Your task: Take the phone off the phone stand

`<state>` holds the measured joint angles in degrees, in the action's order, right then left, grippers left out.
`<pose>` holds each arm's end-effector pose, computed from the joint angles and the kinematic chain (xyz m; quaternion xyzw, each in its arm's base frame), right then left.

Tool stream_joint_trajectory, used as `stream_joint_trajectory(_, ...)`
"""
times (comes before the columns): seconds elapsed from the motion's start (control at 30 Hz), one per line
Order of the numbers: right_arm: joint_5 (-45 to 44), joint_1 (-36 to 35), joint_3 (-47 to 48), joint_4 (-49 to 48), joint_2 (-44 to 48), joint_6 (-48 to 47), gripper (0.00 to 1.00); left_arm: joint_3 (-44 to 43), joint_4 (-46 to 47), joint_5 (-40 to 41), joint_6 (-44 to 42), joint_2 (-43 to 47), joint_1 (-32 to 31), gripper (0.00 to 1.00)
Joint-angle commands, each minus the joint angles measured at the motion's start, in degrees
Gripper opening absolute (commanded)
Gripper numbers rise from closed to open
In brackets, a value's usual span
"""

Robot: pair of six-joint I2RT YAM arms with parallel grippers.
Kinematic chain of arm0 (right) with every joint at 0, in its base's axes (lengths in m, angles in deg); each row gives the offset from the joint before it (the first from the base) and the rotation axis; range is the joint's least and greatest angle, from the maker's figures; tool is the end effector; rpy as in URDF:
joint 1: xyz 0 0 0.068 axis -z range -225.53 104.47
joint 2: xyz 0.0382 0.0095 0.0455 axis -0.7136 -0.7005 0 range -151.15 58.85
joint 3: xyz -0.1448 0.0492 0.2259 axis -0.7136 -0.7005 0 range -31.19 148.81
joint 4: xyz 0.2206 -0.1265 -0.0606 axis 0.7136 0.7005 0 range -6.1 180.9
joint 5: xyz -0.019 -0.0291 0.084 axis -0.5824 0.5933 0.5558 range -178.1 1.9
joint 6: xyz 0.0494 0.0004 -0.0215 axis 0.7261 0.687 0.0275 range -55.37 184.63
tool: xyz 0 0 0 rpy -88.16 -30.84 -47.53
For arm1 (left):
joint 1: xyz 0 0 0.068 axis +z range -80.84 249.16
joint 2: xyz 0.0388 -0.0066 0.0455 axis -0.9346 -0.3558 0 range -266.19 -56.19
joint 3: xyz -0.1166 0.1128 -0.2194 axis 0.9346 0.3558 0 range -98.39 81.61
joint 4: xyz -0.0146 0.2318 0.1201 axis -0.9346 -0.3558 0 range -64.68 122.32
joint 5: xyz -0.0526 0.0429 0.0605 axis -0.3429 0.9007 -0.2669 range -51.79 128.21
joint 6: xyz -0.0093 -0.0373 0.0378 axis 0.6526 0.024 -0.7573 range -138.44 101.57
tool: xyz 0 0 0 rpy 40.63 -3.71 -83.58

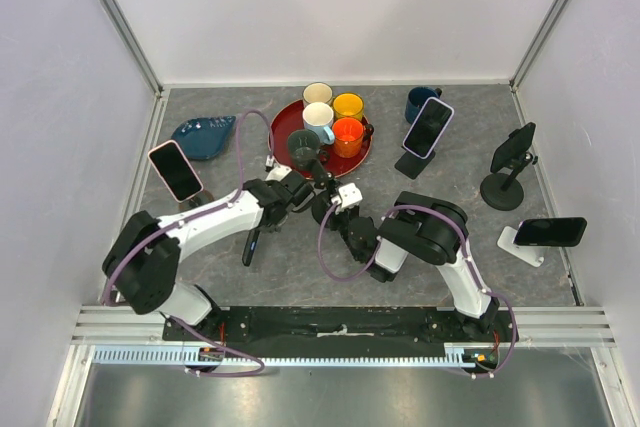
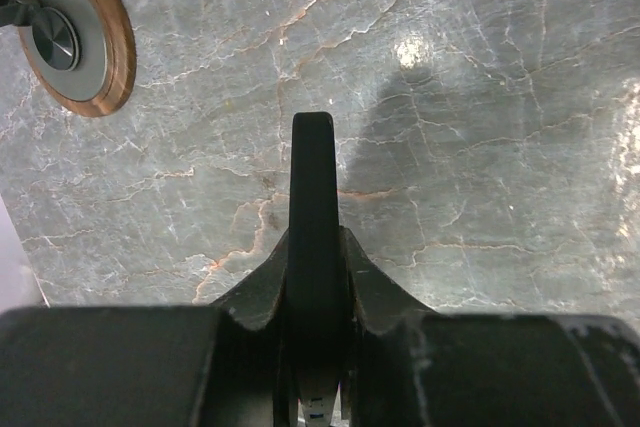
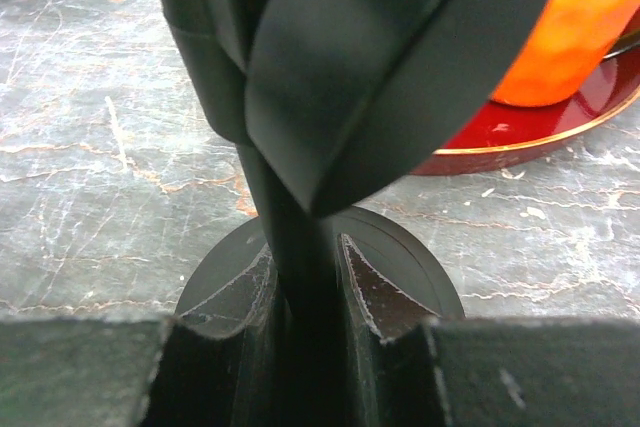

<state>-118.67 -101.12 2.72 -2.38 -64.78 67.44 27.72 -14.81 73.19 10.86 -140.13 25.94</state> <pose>0.2025 0.2634 0.0823 -0.1503 0.7094 0.1551 0.6709 0.2014 -0.1612 0.2048 0.0815 0.9449 0.1779 0.2625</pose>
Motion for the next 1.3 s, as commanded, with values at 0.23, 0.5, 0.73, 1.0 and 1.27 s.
stream_joint_trajectory(0.23,-10.0,1.8,-4.6,-14.4,-4.1,5.4,0.00,-2.4,1.5,0.2,3.1,-8.8,0.7,0.24)
stream_joint_trajectory(0.5,-9.9,1.7,-4.5,-14.4,-4.2,5.4,0.00,-2.1,3.0,-3.4,2.6,-3.5,0.8,0.53)
stream_joint_trajectory(0.73,-9.8,1.8,-4.6,-14.4,-4.2,5.4,0.00,-1.1,6.2,-9.3,3.0,1.7,0.7,0.59)
stream_joint_trajectory(1.0,-8.9,1.8,-4.5,-14.4,-4.2,5.3,0.00,1.9,10.7,-12.1,3.0,4.7,0.7,0.70)
stream_joint_trajectory(1.27,-2.5,2.3,-4.2,-14.4,-3.7,2.9,0.00,11.5,30.3,-18.6,-0.4,21.5,0.7,0.83)
